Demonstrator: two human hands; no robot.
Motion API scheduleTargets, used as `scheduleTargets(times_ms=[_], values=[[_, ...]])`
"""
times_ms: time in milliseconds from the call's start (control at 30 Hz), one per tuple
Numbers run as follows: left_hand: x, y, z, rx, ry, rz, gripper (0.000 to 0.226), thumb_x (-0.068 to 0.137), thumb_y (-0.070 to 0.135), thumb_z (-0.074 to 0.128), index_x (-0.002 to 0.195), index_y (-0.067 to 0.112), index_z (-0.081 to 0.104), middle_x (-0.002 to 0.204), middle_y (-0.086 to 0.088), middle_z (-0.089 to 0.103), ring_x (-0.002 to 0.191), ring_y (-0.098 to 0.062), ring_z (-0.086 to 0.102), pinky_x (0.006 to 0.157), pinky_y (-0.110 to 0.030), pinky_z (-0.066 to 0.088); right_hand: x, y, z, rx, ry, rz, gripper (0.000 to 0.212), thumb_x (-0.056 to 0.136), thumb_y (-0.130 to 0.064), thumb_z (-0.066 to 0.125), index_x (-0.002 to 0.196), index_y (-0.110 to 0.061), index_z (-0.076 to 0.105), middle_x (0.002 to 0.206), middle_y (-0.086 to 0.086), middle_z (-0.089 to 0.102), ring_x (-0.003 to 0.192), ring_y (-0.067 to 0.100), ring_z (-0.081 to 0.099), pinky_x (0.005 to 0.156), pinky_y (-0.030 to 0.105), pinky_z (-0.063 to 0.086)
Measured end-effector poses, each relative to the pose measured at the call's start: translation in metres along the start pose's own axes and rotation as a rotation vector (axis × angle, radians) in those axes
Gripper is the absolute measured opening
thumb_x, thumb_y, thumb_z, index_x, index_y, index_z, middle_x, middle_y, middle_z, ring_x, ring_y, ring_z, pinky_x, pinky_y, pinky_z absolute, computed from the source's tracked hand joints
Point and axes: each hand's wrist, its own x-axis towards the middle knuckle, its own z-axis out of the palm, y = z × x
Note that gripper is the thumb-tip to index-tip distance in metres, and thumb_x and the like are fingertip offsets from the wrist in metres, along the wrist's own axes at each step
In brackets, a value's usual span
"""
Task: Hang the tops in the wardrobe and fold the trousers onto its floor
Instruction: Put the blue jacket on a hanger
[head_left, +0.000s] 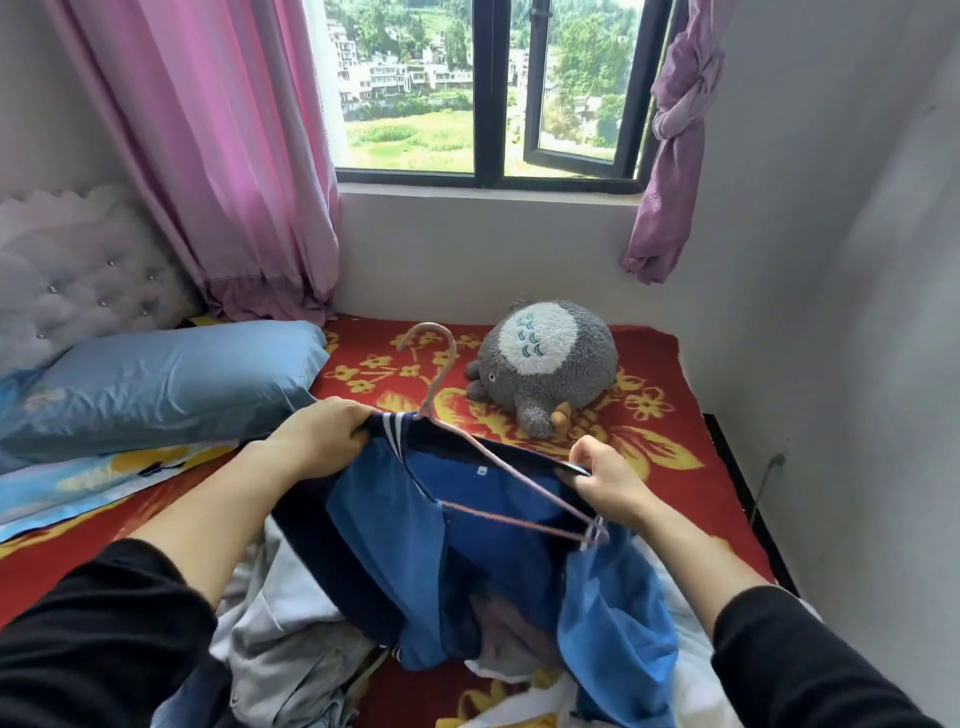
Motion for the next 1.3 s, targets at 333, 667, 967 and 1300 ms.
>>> scheduleTargets(times_ms=[333, 667, 967, 1300], values=[[0.001, 0.020, 0.021, -0.020, 0.144, -0.089, 0.032, 0.092, 0.020, 0.036, 0.105, 0.025, 0.064, 0.105, 0.000, 0.066, 0.099, -0.030, 0.059, 0.082, -0.040, 0.048, -0.008, 0.017, -0.041, -0.226, 0.251, 0.386, 0.017, 0.082, -0.003, 0.052, 0.096, -0.008, 0.061, 0.099, 0.014, 0.059, 0.096, 0.035, 0.059, 0.072, 0.034, 0.044], [0.011, 0.075, 0.034, -0.011, 0.274, -0.298, 0.025, 0.093, 0.016, 0.037, 0.099, 0.011, 0.061, 0.103, -0.014, 0.065, 0.096, -0.038, 0.060, 0.071, -0.037, 0.040, -0.011, -0.013, -0.032, -0.311, 0.212, 0.280, 0.027, 0.091, -0.041, 0.045, 0.096, -0.015, 0.051, 0.108, 0.018, 0.065, 0.105, 0.038, 0.059, 0.083, 0.038, 0.043], [-0.017, 0.091, 0.020, -0.321, 0.325, -0.243, 0.033, 0.085, 0.013, 0.047, 0.056, 0.022, 0.036, 0.071, -0.007, 0.056, 0.077, -0.036, 0.057, 0.061, -0.034, 0.035, -0.046, -0.076, 0.007, 0.145, 0.150, -0.199, 0.039, 0.087, -0.050, 0.042, 0.061, -0.022, 0.051, 0.059, -0.004, 0.056, 0.061, 0.014, 0.051, 0.063, 0.038, 0.040], [-0.124, 0.059, -0.029, -0.494, 0.624, -0.283, 0.017, 0.067, 0.020, 0.042, 0.052, 0.014, 0.044, 0.046, 0.000, 0.043, 0.047, -0.011, 0.034, 0.047, -0.032, 0.031, -0.026, -0.134, 0.005, -0.203, 0.372, -0.477, 0.020, 0.078, -0.016, 0.058, 0.099, -0.014, 0.060, 0.100, 0.004, 0.061, 0.105, 0.029, 0.051, 0.094, 0.040, 0.026]])
